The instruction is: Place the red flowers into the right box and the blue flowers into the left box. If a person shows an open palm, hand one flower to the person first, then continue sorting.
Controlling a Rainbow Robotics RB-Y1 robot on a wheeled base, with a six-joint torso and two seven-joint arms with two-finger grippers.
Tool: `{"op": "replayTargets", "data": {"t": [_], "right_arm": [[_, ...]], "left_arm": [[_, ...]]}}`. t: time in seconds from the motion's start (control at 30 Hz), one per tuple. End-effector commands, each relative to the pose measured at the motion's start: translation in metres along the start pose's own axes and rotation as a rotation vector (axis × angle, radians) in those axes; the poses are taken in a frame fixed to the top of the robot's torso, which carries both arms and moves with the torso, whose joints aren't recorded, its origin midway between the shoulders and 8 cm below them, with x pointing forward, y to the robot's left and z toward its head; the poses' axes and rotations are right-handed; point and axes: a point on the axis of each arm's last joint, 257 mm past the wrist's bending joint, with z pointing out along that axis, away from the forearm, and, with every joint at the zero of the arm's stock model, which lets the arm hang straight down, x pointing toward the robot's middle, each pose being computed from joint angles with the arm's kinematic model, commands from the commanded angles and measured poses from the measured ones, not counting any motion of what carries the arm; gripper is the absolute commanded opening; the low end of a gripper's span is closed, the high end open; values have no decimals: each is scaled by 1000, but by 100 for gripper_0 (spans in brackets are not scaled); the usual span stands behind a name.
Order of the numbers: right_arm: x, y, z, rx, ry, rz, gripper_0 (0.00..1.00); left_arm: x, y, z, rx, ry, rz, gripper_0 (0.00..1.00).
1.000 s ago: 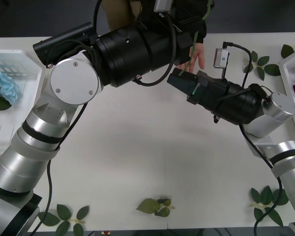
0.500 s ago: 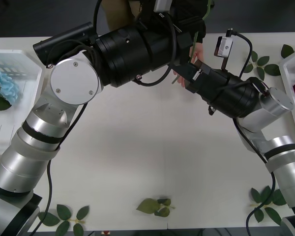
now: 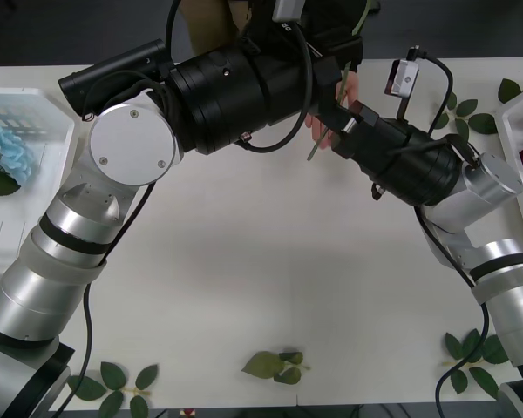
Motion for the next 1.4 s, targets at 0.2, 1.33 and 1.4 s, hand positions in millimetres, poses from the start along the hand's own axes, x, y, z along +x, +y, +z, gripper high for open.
{"op": "replayTargets", "data": {"t": [0.2, 1.33, 1.4], "right_arm": [[-18, 5, 14, -5, 2, -65, 0], [-124, -28, 82, 613, 235, -273, 0], [-118, -21, 88, 640, 228, -285, 0]], "left_arm": [[5, -3, 0, -2, -2, 12, 100], [115, 169, -347, 71, 544, -191, 100], [125, 156, -348, 102, 492, -273, 100]]}}
